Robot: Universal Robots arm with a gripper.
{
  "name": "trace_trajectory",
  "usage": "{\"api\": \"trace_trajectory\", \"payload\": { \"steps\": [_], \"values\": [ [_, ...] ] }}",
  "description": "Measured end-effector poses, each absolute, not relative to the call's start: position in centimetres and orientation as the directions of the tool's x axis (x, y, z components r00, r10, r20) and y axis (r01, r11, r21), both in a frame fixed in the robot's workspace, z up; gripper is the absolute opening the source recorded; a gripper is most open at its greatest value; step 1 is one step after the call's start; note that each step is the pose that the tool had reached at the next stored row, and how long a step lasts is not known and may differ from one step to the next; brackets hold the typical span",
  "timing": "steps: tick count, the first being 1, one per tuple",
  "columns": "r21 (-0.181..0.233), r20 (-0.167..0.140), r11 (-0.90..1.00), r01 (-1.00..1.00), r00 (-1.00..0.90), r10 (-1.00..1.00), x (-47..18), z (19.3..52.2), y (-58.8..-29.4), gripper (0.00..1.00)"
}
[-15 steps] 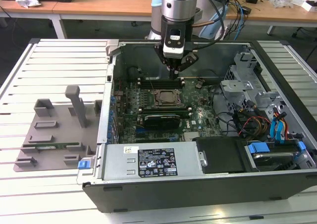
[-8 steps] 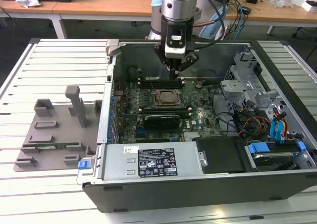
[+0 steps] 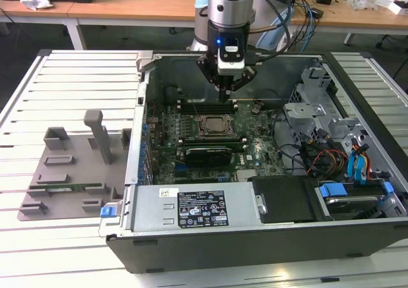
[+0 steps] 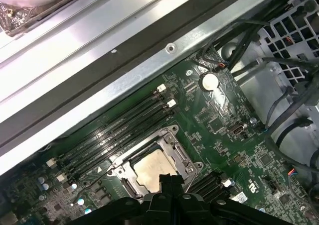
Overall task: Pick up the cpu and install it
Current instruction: 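Install the first cpu locking lever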
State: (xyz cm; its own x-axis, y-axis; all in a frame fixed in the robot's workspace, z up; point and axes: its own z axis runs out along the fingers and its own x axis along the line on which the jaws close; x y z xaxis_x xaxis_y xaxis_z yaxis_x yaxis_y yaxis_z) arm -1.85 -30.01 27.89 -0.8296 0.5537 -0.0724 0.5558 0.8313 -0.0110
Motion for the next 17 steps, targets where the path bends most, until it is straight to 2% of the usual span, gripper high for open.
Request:
{"api": "trace_trajectory", "payload": {
  "steps": [17],
  "values": [
    [-0.011, -0.072, 0.926, 0.377, -0.924, 0.376, -1.85, 27.9, -30.01, 0.11]
  ]
}}
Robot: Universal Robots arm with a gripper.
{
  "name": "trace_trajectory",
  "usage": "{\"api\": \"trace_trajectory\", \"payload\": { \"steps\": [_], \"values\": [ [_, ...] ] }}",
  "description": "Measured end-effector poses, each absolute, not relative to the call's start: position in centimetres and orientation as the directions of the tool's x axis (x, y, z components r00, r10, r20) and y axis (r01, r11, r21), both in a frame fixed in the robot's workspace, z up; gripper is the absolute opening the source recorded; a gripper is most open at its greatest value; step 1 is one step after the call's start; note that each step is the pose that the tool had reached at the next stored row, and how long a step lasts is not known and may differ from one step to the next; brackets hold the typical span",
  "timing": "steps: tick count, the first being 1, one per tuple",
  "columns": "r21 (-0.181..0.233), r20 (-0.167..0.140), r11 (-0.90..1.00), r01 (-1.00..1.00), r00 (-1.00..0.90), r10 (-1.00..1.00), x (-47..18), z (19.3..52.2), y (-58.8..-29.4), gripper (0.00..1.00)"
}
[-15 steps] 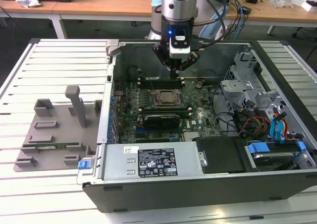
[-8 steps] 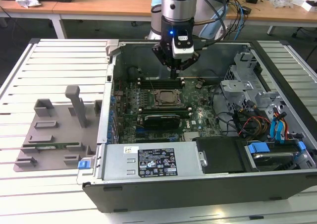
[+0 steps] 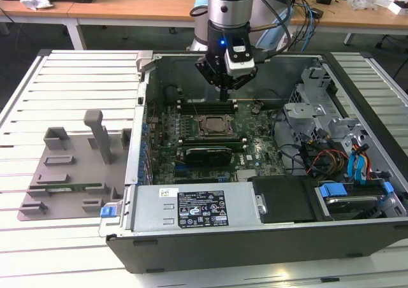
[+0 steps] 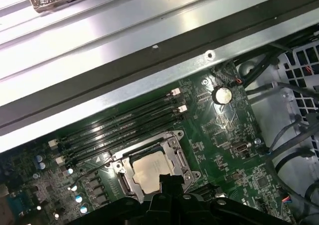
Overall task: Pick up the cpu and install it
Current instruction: 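Install the first cpu locking lever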
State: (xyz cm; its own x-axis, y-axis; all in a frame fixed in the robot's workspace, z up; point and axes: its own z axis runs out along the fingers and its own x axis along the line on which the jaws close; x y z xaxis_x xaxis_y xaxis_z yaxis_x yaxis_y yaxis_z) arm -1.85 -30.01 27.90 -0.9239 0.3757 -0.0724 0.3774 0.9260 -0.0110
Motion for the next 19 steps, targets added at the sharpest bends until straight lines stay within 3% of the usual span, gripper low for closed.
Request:
{"api": "trace_trajectory", "payload": {
  "steps": [19],
  "values": [
    [-0.034, -0.079, 0.978, 0.206, -0.976, 0.203, -1.85, 27.89, -30.01, 0.11]
  ]
}}
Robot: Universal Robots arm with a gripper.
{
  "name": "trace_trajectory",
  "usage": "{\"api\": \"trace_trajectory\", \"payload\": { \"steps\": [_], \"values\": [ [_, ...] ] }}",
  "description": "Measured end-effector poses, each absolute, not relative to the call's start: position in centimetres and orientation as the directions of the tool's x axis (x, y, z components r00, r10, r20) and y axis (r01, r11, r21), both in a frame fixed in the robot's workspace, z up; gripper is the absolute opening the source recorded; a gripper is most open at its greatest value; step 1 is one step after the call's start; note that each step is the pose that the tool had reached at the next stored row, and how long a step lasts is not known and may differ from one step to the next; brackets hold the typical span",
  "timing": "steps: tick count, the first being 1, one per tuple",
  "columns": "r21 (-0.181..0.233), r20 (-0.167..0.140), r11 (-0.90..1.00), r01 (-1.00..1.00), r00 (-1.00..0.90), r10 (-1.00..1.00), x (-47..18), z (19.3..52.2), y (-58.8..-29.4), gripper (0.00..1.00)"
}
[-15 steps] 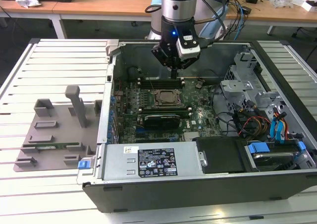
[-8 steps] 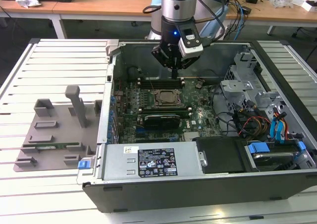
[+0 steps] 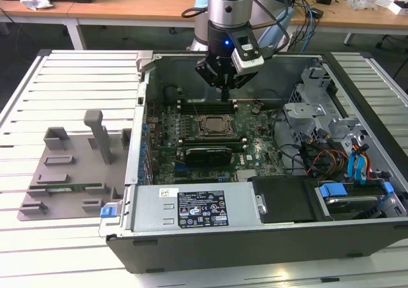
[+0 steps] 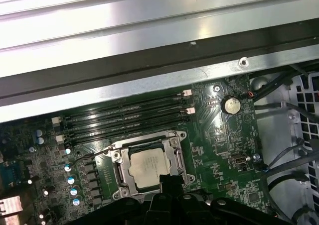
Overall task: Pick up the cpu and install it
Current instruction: 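Install the first cpu locking lever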
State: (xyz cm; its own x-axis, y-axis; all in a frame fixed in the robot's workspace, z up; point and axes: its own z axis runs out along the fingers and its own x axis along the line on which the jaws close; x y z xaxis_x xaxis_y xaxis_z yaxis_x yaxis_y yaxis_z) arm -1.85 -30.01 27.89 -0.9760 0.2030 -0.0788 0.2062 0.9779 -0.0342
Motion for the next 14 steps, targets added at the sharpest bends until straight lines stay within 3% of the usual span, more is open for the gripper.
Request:
{"api": "trace_trajectory", "payload": {
  "steps": [8, 11, 14],
  "values": [
    [-0.037, -0.079, 0.989, 0.142, -0.987, 0.139, -1.85, 27.89, -30.01, 0.11],
    [-0.06, -0.048, 0.991, 0.116, -0.992, 0.113, -1.85, 27.9, -30.0, 0.11],
    [-0.063, -0.04, 0.995, 0.076, -0.996, 0.074, -1.84, 27.89, -30.0, 0.11]
  ]
}}
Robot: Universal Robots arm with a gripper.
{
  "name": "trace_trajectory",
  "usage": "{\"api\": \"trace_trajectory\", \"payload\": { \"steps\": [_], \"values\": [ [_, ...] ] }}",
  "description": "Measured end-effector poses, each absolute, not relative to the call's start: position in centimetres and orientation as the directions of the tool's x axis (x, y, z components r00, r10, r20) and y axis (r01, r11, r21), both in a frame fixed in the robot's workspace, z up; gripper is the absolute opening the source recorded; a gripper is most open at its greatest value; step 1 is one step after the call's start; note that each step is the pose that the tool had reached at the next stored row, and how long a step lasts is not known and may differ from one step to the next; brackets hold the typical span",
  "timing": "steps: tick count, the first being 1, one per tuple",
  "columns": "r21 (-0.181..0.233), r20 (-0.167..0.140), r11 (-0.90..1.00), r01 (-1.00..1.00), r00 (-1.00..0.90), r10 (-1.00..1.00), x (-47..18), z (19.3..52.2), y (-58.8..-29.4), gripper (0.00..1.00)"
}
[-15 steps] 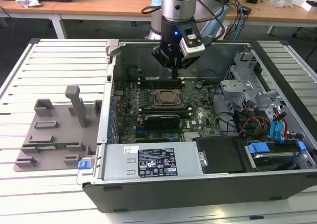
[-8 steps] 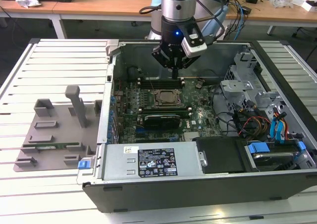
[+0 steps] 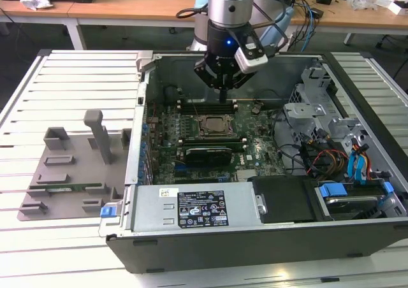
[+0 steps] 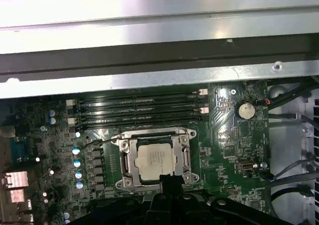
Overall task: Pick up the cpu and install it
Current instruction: 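Install the first cpu locking lever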
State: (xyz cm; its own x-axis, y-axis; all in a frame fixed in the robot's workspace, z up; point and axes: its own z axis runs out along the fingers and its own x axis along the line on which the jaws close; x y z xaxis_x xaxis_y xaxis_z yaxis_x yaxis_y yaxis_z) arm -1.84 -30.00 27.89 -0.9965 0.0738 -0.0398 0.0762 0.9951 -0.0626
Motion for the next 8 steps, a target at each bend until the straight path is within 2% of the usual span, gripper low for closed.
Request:
{"api": "trace_trajectory", "payload": {
  "steps": [3, 8],
  "values": [
    [-0.065, 0.003, 0.997, 0.038, -0.999, 0.038, -1.85, 27.83, -30.01, 0.11],
    [-0.065, 0.003, 0.998, -0.004, -1.0, -0.004, -1.85, 27.81, -30.0, 0.11]
  ]
}}
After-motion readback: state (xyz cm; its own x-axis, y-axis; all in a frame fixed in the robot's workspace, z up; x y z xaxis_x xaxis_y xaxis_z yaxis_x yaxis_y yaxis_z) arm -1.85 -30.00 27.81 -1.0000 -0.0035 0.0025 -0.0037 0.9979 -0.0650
